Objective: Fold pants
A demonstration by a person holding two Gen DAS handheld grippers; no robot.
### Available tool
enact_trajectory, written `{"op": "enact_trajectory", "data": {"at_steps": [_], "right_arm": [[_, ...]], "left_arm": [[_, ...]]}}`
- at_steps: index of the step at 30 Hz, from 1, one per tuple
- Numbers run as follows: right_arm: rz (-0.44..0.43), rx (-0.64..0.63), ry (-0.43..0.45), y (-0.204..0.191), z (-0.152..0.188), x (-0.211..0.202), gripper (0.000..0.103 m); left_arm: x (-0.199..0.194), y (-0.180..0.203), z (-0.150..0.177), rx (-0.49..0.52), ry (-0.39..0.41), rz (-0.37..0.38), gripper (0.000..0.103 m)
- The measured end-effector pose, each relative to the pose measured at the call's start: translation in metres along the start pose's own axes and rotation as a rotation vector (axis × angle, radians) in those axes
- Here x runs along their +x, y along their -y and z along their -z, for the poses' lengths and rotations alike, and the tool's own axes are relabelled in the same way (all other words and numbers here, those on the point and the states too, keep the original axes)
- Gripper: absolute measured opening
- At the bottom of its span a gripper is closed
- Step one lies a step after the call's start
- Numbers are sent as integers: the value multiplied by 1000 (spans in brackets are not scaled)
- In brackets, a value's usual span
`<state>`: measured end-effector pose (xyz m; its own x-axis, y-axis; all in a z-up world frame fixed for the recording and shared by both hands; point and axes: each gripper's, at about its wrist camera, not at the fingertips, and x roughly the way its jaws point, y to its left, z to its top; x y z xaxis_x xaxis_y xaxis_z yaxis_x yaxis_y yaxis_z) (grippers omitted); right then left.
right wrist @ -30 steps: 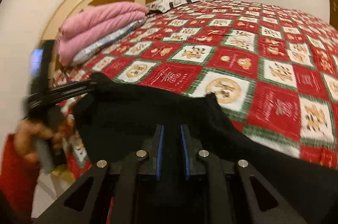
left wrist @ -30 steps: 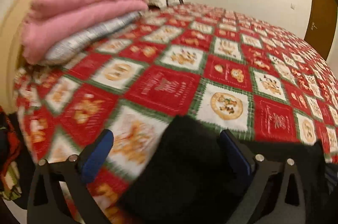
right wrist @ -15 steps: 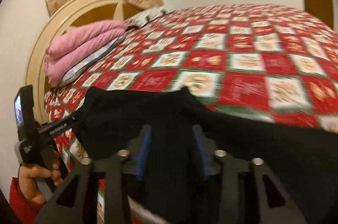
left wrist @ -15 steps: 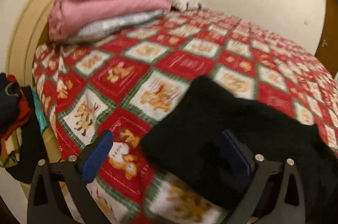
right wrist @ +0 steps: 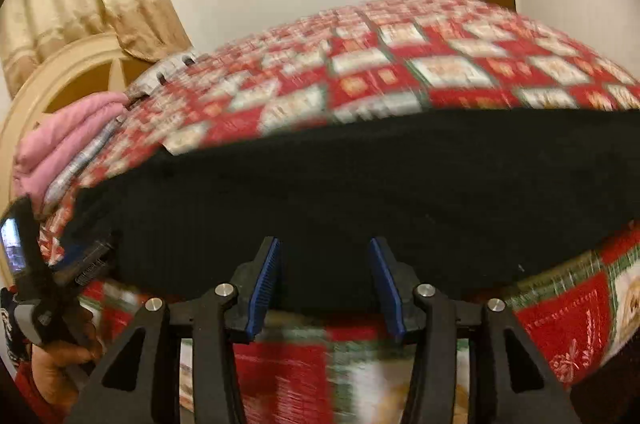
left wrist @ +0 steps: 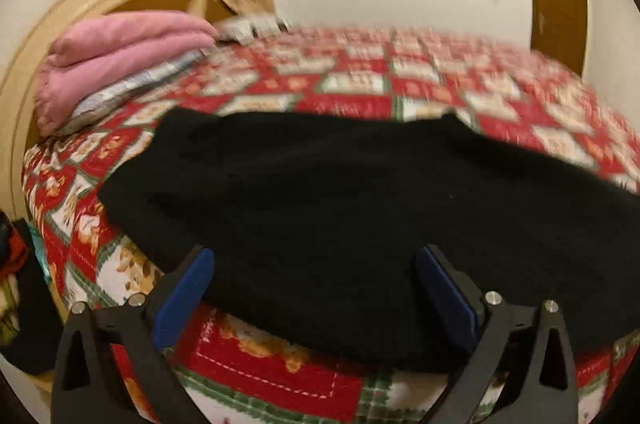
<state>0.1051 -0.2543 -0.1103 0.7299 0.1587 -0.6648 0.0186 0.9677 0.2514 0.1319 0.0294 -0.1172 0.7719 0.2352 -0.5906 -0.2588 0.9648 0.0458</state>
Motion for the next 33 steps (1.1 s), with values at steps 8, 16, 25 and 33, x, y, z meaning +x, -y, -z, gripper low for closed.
{"op": "enact_trajectory", "data": {"at_steps": [8,16,25,33], "right_arm": [[11,98,183,39,-48,-56,49],[287,537,229,226,-97,-119,49],[363,420,5,335,-82,-97,53],[331,309,-107,328,-94,-68,62]], "left_arm": [[4,-5,-4,-48,-48,27,103],[0,-3,1,-54,-66,22,103],[2,1,-2,-61,-82,-10,103],[3,4,-5,-87,-113,-51,103]]}}
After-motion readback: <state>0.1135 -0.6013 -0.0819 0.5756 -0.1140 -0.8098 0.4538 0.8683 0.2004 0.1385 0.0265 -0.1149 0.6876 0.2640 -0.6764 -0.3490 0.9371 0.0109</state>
